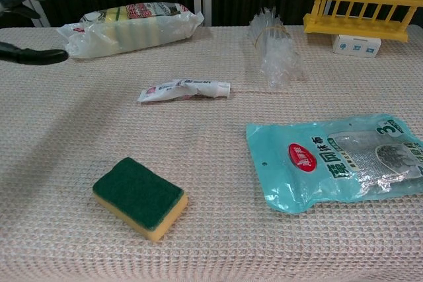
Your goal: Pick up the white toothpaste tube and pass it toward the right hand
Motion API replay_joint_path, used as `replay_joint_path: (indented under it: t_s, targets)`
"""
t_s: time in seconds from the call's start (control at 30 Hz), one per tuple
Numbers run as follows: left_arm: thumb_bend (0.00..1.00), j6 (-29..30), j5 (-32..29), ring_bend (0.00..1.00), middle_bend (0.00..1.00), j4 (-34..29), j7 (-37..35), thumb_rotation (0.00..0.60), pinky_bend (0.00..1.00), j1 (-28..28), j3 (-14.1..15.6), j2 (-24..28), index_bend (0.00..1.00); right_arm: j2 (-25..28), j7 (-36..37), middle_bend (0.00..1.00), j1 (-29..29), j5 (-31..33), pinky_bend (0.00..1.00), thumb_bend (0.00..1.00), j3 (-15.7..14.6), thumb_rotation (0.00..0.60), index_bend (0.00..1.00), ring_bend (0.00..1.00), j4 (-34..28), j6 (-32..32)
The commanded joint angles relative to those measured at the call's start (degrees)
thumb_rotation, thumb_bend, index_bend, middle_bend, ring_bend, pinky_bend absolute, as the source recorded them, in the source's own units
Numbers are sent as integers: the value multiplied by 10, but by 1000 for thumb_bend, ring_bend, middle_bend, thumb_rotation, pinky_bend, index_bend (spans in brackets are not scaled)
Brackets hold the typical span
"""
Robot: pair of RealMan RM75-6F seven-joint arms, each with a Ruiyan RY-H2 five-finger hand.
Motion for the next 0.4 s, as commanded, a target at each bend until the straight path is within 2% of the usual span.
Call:
replay_joint_path:
  t_s: [0.03, 0.2, 0.4]
  targets:
    - [0, 60, -1, 41, 51, -47, 65, 250, 165, 85, 61, 59, 66, -8, -180, 0, -84, 43, 0, 30, -60, 197, 0, 0, 30, 49]
    - [0, 106, 16, 31, 51, -36, 94, 241, 165, 137, 90, 65, 74, -4, -212, 0, -95, 79, 0, 37, -61, 196, 0, 0, 29, 23]
    - [0, 143, 30, 31, 51, -23, 100, 237, 164, 167, 89, 59, 74, -9, -218, 0, -94, 72, 0, 41, -55, 197, 0, 0, 30, 21]
